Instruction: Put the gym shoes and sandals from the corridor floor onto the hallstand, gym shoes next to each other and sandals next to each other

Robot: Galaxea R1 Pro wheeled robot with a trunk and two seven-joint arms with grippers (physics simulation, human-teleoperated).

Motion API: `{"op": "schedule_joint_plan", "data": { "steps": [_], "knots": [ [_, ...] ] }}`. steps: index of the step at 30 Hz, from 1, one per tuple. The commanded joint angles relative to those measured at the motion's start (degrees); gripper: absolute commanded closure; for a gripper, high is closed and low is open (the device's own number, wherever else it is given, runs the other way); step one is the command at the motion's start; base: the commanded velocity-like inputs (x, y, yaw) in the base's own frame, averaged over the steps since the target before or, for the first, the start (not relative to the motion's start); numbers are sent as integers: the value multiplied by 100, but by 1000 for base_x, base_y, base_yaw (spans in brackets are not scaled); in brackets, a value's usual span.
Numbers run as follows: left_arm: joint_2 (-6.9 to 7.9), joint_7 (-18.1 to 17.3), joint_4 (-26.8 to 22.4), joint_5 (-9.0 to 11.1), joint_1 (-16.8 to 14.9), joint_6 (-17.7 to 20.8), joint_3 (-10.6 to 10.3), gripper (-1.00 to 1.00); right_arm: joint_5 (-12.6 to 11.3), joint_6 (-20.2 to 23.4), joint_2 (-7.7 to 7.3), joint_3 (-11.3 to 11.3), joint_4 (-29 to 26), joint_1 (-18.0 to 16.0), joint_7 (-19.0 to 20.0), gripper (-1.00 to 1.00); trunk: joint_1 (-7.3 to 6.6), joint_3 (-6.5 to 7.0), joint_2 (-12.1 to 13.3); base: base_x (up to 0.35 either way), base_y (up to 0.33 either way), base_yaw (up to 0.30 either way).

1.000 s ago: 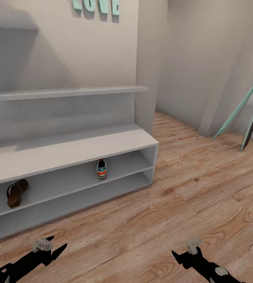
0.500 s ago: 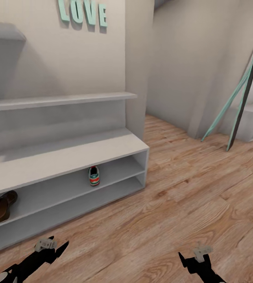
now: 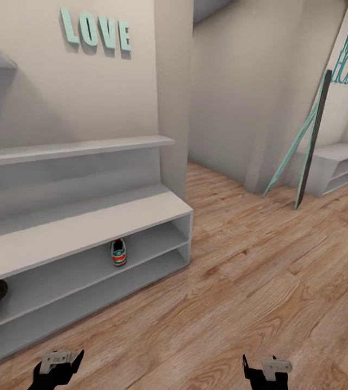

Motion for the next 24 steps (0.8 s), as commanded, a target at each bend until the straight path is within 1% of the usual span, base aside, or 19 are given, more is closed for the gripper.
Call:
{"op": "schedule_joint_plan", "data": {
  "steps": [1, 5, 8, 9, 12, 17, 24],
  "knots": [
    [-36, 63, 52, -34, -4, -77, 38, -100, 20, -102, 8, 21, 5, 18, -79, -100, -24, 22, 40, 0, 0, -159],
    [-165, 452, 188, -55, 4, -402, 37, -100, 19, -399, 20, 18, 6, 85, -164, -100, -111, 127, 200, 0, 0, -163],
    [-238, 726, 292, -65, 20, -667, 31, -100, 19, -529, 24, 17, 6, 121, -193, -100, -177, 205, 320, 0, 0, -165],
    [-315, 1040, 509, -75, 34, -949, 7, -100, 19, -620, 27, 17, 6, 159, -211, -100, -199, 232, 360, 0, 0, -167],
    [-359, 1244, 701, -79, 40, -1159, -7, -100, 19, -656, 31, 16, 7, 177, -219, -100, -265, 310, 481, 0, 0, -167],
    [-380, 1350, 820, -82, 44, -1368, -14, -100, 13, -668, 39, 16, 7, 185, -221, -100, -375, 441, 681, 0, 0, -164],
    [-383, 1397, 870, -81, 43, -1497, -17, -100, 17, -671, 46, 17, 7, 189, -212, -100, -529, 621, 962, 0, 0, -190]
  ]
}}
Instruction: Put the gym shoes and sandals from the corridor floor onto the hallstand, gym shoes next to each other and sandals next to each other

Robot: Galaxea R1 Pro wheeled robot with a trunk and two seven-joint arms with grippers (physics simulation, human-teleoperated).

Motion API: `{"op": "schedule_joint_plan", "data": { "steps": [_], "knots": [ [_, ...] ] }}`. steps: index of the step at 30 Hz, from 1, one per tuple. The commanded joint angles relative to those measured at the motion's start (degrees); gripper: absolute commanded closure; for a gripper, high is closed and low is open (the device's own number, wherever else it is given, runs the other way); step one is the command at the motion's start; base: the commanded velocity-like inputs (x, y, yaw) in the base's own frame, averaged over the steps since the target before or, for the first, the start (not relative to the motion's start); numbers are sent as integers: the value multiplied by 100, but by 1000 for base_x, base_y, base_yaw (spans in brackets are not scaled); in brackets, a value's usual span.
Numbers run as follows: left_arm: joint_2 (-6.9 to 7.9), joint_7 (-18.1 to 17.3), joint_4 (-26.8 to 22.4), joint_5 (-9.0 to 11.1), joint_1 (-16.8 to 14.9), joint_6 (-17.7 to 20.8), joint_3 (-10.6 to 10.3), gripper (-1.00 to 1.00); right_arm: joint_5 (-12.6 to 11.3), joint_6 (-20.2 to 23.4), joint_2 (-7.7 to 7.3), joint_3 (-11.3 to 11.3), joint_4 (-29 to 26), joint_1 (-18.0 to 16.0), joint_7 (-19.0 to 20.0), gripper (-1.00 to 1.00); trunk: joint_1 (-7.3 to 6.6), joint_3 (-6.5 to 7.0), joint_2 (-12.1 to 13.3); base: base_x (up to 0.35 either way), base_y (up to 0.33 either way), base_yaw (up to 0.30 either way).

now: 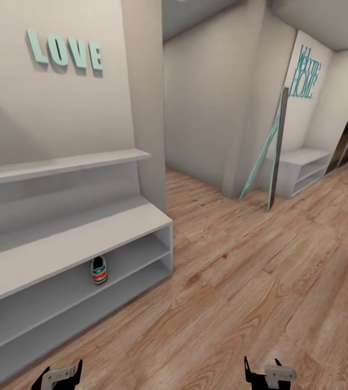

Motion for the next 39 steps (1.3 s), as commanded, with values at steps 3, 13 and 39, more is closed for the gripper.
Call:
{"op": "schedule_joint_plan", "data": {
  "steps": [3, 13, 39],
  "knots": [
    [0, -41, 0, -31, -4, -23, 52, -100, 21, -9, 1, 23, 8, -4, -30, -100, -67, 71, 120, 0, 0, -217],
    [7, -38, -2, -30, -2, -29, 44, -100, 32, -2, 23, 30, 8, -4, -13, -100, -155, 165, 280, 0, 0, -94],
    [-10, -81, 61, -55, 3, -36, 32, -100, 22, -10, 18, 20, 5, -4, -43, -100, -155, 247, 280, 0, 0, -269]
  ]
}}
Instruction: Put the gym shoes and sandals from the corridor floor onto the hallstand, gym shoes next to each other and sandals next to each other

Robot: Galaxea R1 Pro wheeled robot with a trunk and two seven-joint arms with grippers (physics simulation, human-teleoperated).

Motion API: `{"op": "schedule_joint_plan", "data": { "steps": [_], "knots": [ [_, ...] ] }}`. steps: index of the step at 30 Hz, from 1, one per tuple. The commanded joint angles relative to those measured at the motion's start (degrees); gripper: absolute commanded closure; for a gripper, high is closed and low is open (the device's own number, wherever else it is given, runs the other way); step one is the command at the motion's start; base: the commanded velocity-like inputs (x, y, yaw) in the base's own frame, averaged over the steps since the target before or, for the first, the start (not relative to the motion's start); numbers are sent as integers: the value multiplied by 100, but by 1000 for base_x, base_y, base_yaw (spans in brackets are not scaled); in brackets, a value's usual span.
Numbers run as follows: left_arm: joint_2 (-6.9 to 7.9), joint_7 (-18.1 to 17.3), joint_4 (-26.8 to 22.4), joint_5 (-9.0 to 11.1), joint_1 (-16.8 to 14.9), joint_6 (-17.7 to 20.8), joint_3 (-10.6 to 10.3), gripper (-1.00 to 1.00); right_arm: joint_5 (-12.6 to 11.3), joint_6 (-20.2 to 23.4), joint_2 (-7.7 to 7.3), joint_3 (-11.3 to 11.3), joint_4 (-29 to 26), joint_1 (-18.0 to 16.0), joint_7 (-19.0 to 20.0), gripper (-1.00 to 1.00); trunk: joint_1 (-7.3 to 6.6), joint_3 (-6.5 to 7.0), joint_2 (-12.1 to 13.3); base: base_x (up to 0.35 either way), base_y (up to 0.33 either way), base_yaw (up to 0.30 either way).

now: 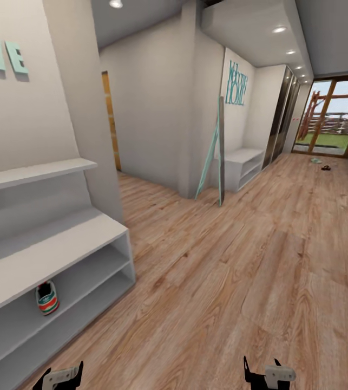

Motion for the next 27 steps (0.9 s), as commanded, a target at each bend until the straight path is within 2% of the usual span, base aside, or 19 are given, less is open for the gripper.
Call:
{"op": "schedule_joint_plan", "data": {
  "steps": [1, 4, 7, 10, 27],
  "knots": [
    [-4, -45, 6, -54, -3, -17, 46, -100, 20, -8, 1, 21, 5, -5, -41, -100, -1, -2, -2, 0, 0, -285],
    [-4, -53, 12, -151, -3, -18, 31, -100, 20, -8, 1, 21, 5, -5, -41, -100, -1, 8, -2, 0, 0, -285],
    [-4, -29, 23, -393, -4, -12, 10, -100, 20, -8, -2, 21, 5, -5, -41, -100, -1, 19, -2, 0, 0, -285],
    [-4, -14, 25, -455, -6, -11, 6, -100, 20, -8, 0, 21, 5, -5, -41, -100, -1, 29, -2, 0, 0, -285],
    [-4, 16, 19, -467, -8, 6, 48, -100, 20, -8, 1, 21, 5, -5, -41, -100, -1, 87, -2, 13, 0, -285]
  ]
}}
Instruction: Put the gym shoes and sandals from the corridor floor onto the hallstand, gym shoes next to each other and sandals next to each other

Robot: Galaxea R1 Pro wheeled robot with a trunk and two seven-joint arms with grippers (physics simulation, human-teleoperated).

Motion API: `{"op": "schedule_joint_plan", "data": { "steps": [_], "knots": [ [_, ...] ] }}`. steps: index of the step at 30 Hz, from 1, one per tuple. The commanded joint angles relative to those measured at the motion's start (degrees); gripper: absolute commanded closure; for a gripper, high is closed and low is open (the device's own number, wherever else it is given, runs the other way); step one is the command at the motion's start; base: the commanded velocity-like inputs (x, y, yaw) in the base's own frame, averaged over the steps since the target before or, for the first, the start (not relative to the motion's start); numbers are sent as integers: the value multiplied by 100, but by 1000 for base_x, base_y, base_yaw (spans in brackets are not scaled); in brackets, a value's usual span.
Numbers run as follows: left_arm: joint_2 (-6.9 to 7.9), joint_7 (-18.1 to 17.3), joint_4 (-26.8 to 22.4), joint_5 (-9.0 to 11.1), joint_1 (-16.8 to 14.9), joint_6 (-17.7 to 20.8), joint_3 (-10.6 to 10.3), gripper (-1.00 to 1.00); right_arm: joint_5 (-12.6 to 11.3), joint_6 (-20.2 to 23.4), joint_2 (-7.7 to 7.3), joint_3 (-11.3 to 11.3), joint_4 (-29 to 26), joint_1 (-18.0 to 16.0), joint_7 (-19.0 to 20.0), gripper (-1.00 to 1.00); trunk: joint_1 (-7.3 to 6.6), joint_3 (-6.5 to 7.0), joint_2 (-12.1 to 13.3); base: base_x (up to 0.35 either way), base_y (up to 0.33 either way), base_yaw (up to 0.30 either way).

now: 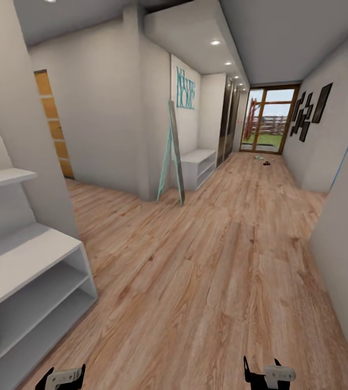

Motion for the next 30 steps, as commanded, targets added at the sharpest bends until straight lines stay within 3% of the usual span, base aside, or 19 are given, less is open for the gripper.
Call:
{"op": "schedule_joint_plan", "data": {
  "steps": [1, 14, 30],
  "knots": [
    [-3, -27, 1, -58, -3, -20, 51, -100, 21, -8, 0, 21, 5, -5, -41, -100, 0, -2, -2, 154, 0, -285],
    [-3, -25, 1, -58, -2, -18, 61, -100, 18, -8, 0, 21, 5, -5, -41, -100, 0, -19, -2, 304, 0, -279],
    [-3, -25, 1, -58, -3, -20, 59, -100, 12, -6, 9, 21, -1, -5, -41, -100, 0, -135, -2, 336, 0, -197]
  ]
}}
